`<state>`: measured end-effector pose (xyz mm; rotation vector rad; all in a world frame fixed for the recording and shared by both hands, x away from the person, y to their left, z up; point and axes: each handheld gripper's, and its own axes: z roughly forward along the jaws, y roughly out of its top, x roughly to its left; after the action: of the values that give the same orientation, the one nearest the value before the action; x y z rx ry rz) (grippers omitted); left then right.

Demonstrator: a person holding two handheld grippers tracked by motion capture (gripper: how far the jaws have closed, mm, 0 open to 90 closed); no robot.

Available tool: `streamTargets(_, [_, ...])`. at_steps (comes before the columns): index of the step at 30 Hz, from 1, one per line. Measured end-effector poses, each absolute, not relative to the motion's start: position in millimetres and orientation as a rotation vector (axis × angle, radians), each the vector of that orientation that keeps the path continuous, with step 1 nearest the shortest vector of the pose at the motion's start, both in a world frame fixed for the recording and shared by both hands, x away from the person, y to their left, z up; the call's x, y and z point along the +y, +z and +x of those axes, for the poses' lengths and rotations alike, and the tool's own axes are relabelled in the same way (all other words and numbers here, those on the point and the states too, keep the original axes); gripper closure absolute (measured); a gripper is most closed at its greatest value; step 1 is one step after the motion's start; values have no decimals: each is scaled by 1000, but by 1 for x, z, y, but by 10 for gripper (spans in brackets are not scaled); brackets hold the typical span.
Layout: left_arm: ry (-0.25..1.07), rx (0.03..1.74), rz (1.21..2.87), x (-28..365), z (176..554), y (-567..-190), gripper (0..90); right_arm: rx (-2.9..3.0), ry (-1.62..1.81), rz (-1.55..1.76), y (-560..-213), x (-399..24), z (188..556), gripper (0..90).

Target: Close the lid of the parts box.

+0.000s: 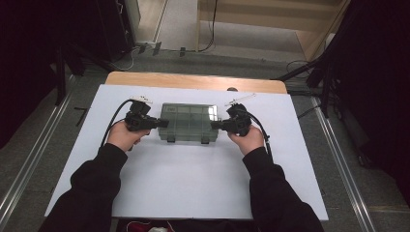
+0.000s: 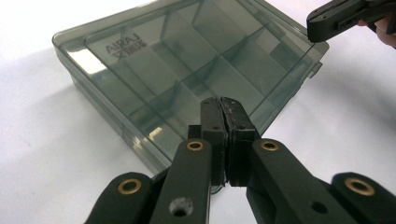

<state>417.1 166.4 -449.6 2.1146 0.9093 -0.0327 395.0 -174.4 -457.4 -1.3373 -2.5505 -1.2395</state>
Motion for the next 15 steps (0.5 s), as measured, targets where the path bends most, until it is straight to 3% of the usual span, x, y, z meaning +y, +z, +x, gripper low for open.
streamTargets(15, [-58, 916, 2124, 170, 420, -460, 884, -2540, -1202, -1349, -464, -173, 397, 887])
